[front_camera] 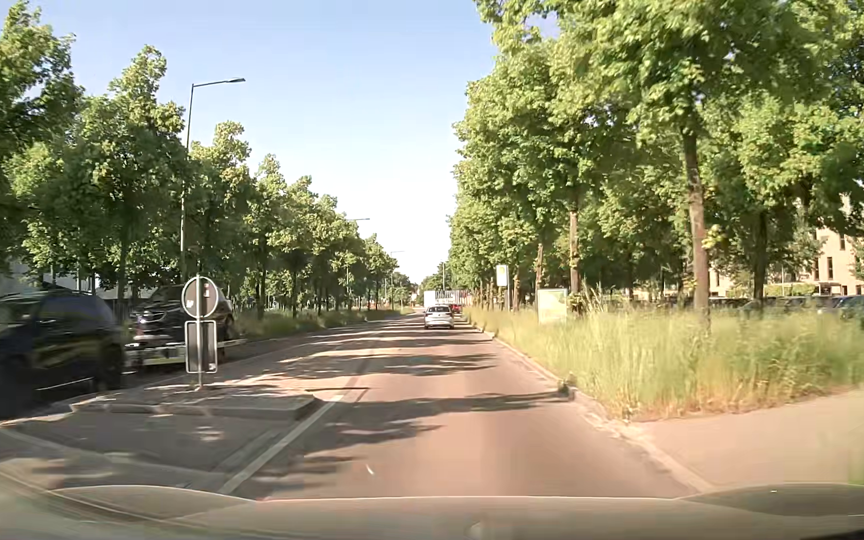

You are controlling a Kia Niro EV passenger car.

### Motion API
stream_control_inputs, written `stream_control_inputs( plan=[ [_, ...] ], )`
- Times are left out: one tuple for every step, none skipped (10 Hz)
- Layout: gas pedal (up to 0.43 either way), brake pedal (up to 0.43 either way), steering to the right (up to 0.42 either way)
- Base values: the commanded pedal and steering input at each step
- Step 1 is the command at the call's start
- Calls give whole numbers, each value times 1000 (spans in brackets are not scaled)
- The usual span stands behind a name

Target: Follow the waypoints while adhering to traffic rules and regulations

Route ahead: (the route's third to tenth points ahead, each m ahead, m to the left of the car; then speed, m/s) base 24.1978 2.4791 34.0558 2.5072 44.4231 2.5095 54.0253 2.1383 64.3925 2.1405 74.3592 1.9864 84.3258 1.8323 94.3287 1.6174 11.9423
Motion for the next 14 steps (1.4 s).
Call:
stream_control_inputs(
  plan=[
    [59, 0, -10],
    [59, 0, -10],
    [59, 0, -10],
    [59, 0, -10],
    [59, 0, -10],
    [59, 0, -10],
    [59, 0, -10],
    [59, 0, -10],
    [59, 0, -9],
    [59, 0, -9],
    [59, 0, -9],
    [59, 0, -9],
    [59, 0, -9],
    [59, 0, -9]
  ],
)
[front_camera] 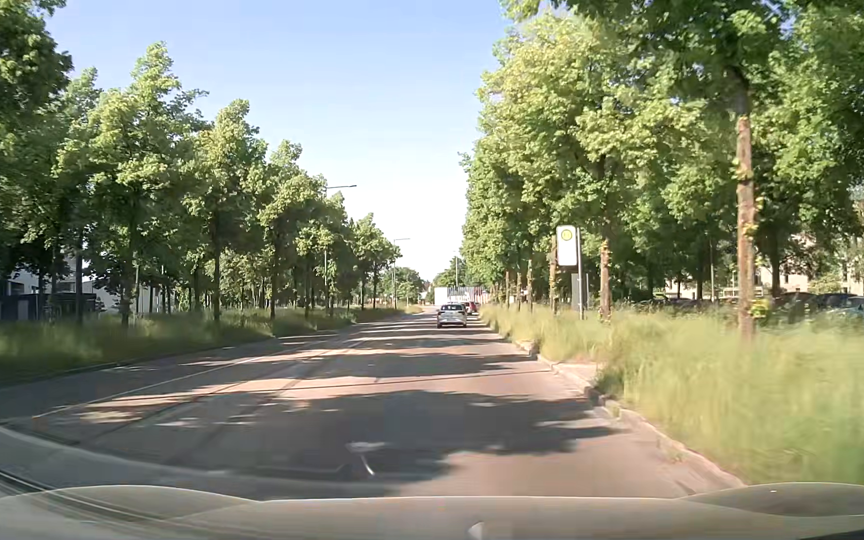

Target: Follow the waypoints while adhering to traffic rules and regulations

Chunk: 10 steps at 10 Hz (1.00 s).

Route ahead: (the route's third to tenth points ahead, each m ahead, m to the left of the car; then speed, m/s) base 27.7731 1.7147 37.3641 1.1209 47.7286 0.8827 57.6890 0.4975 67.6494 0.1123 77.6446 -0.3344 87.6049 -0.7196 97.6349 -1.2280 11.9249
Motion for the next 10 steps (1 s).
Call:
stream_control_inputs(
  plan=[
    [59, 0, -9],
    [59, 0, -9],
    [59, 0, -9],
    [59, 0, -9],
    [47, 0, -8],
    [47, 0, -7],
    [47, 0, -7],
    [47, 0, -5],
    [47, 0, -4],
    [47, 0, -4]
  ],
)
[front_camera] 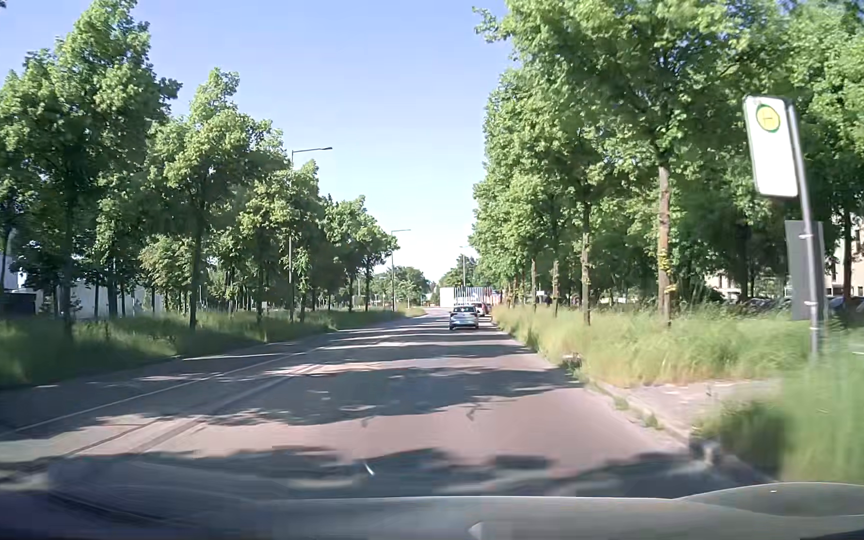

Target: Follow the waypoints while adhering to traffic rules and regulations

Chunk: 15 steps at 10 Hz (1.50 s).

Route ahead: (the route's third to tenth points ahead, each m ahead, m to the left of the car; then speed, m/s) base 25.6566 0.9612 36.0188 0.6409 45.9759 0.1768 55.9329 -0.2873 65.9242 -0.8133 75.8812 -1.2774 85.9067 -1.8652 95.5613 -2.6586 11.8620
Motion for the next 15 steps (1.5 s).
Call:
stream_control_inputs(
  plan=[
    [47, 0, -4],
    [47, 0, -3],
    [47, 0, -3],
    [47, 0, -3],
    [39, 0, -2],
    [39, 0, -1],
    [39, 0, -1],
    [39, 0, 0],
    [39, 0, 0],
    [39, 0, 0],
    [39, 0, 1],
    [28, 0, 2],
    [20, 0, 2],
    [8, 0, 2],
    [8, 0, 2]
  ],
)
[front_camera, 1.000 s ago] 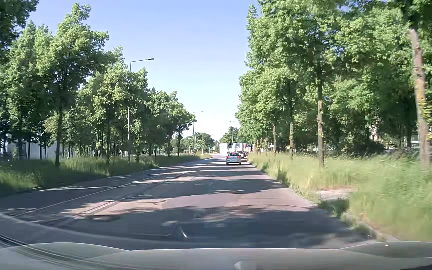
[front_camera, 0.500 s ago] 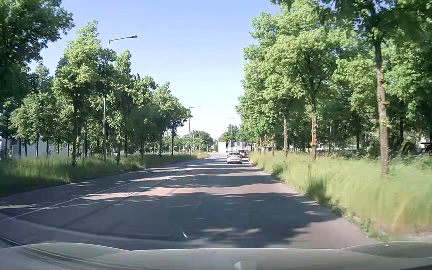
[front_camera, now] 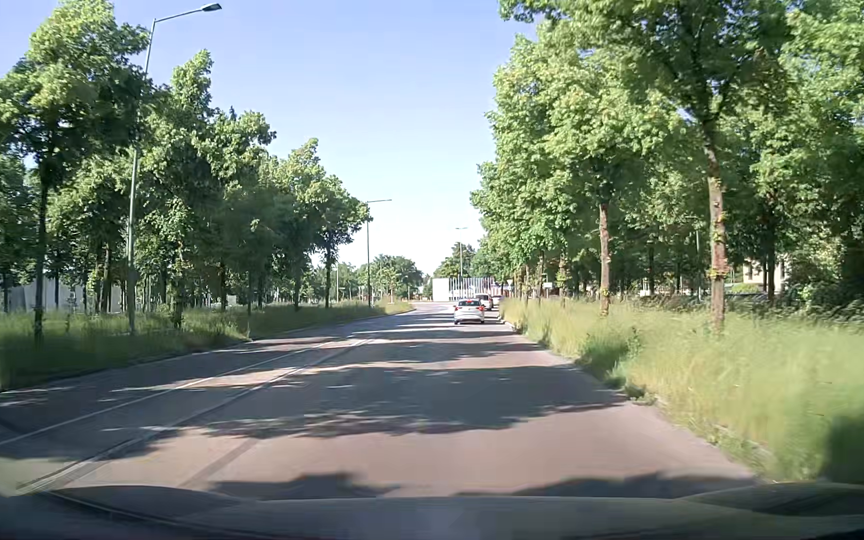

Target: Follow the waypoints while adhering to traffic rules and regulations

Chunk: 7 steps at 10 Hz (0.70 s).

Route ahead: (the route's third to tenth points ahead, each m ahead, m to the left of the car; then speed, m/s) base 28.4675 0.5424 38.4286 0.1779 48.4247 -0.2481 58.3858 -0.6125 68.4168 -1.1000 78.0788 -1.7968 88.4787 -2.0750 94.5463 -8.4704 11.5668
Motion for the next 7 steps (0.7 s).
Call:
stream_control_inputs(
  plan=[
    [8, 0, 1],
    [0, 0, 1],
    [0, 0, 1],
    [0, 0, 1],
    [0, 0, 1],
    [0, 0, 1],
    [0, 0, 1]
  ],
)
